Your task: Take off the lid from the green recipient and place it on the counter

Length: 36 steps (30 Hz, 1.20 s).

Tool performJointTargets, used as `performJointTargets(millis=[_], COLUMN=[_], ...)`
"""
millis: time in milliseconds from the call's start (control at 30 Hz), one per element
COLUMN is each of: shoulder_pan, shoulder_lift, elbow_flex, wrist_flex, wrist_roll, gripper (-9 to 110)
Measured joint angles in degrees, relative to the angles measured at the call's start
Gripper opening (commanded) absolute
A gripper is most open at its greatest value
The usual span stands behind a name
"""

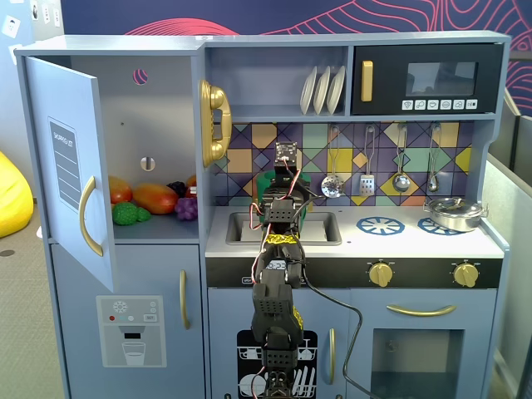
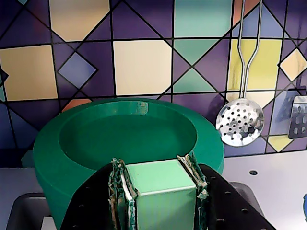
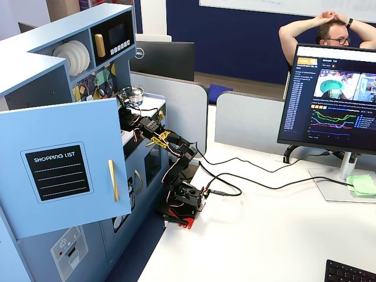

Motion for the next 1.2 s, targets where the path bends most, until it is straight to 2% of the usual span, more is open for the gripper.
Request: performJointTargets(millis=[500,933,1200], shoulder_pan=[0.09,20.65,27.07], shoulder_lift=[-0.09,-2.64,-8.17], elbow_flex=[-6.50,-9.14,1.23], wrist_flex=[0.09,-0.35,-11.87], wrist_roll=[0.00,-0.35,-2.37], gripper=[0,0,0])
